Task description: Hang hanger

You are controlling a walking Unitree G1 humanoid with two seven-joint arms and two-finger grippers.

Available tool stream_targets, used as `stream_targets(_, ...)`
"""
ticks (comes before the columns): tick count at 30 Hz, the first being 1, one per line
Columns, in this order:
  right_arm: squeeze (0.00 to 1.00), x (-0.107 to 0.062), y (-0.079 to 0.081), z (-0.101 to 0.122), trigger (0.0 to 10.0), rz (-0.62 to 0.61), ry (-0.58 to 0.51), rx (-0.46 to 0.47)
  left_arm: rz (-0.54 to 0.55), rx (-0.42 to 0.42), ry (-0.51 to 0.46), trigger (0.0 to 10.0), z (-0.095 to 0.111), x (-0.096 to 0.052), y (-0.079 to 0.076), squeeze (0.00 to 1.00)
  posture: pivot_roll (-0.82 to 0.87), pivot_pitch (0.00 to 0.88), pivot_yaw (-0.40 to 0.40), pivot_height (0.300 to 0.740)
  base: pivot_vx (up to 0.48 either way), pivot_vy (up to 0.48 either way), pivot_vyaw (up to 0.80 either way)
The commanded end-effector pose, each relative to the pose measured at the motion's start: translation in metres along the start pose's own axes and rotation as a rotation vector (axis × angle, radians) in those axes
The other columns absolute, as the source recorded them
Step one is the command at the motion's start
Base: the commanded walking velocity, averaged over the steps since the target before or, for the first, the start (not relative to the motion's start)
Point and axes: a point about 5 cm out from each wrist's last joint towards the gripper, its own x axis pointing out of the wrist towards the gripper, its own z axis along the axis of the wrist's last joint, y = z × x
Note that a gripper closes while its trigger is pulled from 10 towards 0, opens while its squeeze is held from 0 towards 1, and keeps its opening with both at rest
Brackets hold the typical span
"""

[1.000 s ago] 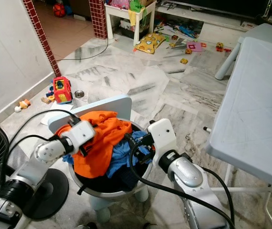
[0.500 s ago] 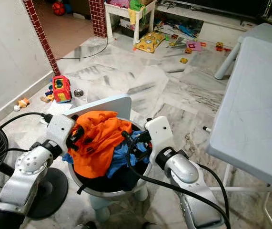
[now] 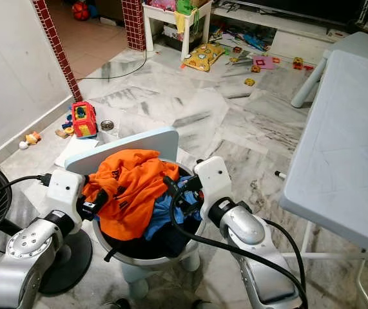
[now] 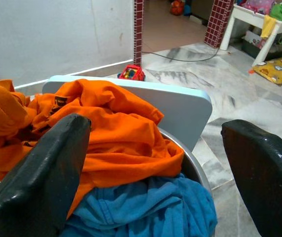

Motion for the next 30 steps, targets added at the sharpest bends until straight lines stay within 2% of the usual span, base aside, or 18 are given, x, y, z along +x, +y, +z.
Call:
stream_targets(1, 0.0, 0.0, -0.003, -0.001, 10.0, 0.0, 0.002, -0.004, 0.02, -0.001, 0.009, 10.0, 0.001, -0.004, 0.001, 1.0, -0.1, 0.135, -0.029, 0.74, 0.0, 0.0, 0.0)
stream_targets(7, 0.0, 0.0, -0.003, -0.002, 10.0, 0.001, 0.001, -0.007, -0.024, -0.006, 0.041, 10.0, -0.008, -0.012, -0.006, 1.0, -0.09, 0.134, -0.032, 0.74, 0.0, 0.0, 0.0)
stream_targets(9, 0.0, 0.001, -0.001, -0.002, 10.0, 0.006, 0.0, -0.008, -0.03, 0.017, 0.058, 10.0, -0.012, -0.011, -0.005, 1.0, -0.1, 0.133, -0.033, 0.74, 0.0, 0.0, 0.0)
stream_targets(12, 0.0, 0.0, 0.0, -0.001, 10.0, 0.01, -0.001, -0.009, -0.047, 0.006, 0.128, 10.0, -0.017, -0.01, -0.003, 1.0, -0.1, 0.135, -0.034, 0.74, 0.0, 0.0, 0.0)
stream_targets(15, 0.0, -0.002, -0.001, -0.002, 10.0, 0.009, 0.003, -0.012, -0.059, -0.04, 0.178, 10.0, -0.021, -0.012, -0.005, 1.0, -0.1, 0.138, -0.033, 0.74, 0.0, 0.0, 0.0)
stream_targets(20, 0.0, -0.002, -0.001, -0.002, 10.0, 0.007, 0.005, -0.014, -0.081, -0.019, 0.259, 10.0, -0.033, -0.015, -0.008, 1.0, -0.11, 0.142, -0.031, 0.74, 0.0, 0.0, 0.0)
stream_targets(22, 0.0, -0.002, 0.0, -0.002, 10.0, 0.007, 0.004, -0.013, -0.087, -0.027, 0.261, 10.0, -0.032, -0.015, -0.009, 1.0, -0.11, 0.143, -0.032, 0.74, 0.0, 0.0, 0.0)
stream_targets(23, 0.0, -0.002, 0.0, -0.002, 10.0, 0.007, 0.005, -0.013, -0.091, -0.031, 0.259, 10.0, -0.031, -0.015, -0.01, 0.96, -0.11, 0.143, -0.033, 0.74, 0.0, 0.0, 0.0)
stream_targets(24, 0.0, -0.002, 0.0, -0.002, 10.0, 0.007, 0.006, -0.013, -0.093, -0.033, 0.26, 10.0, -0.03, -0.015, -0.011, 0.47, -0.11, 0.142, -0.033, 0.74, 0.0, 0.0, 0.0)
stream_targets(25, 0.0, -0.002, 0.0, -0.002, 10.0, 0.007, 0.007, -0.013, -0.095, -0.034, 0.264, 10.0, -0.03, -0.014, -0.011, 0.47, -0.11, 0.142, -0.033, 0.74, 0.0, 0.0, 0.0)
stream_targets(26, 0.0, -0.002, -0.001, -0.002, 10.0, 0.007, 0.008, -0.013, -0.102, -0.027, 0.264, 10.0, -0.029, -0.014, -0.012, 0.0, -0.11, 0.143, -0.034, 0.74, 0.0, 0.0, 0.0)
stream_targets(27, 0.0, -0.002, -0.001, -0.002, 10.0, 0.007, 0.01, -0.014, -0.109, -0.022, 0.267, 7.1, -0.029, -0.014, -0.012, 0.0, -0.11, 0.143, -0.034, 0.74, 0.0, 0.0, 0.0)
stream_targets(28, 0.0, -0.002, -0.002, -0.002, 10.0, 0.007, 0.01, -0.015, -0.109, -0.022, 0.268, 7.1, -0.029, -0.014, -0.012, 0.0, -0.11, 0.143, -0.034, 0.74, 0.0, 0.0, 0.0)
stream_targets(29, 0.0, -0.001, -0.002, -0.002, 10.0, 0.007, 0.009, -0.015, -0.107, -0.023, 0.271, 1.4, -0.03, -0.013, -0.011, 0.0, -0.11, 0.142, -0.034, 0.74, 0.0, 0.0, 0.0)
stream_targets(30, 0.0, -0.001, -0.002, -0.002, 10.0, 0.006, 0.008, -0.016, -0.105, -0.022, 0.273, 1.4, -0.031, -0.013, -0.011, 0.0, -0.11, 0.142, -0.034, 0.74, 0.0, 0.0, 0.0)
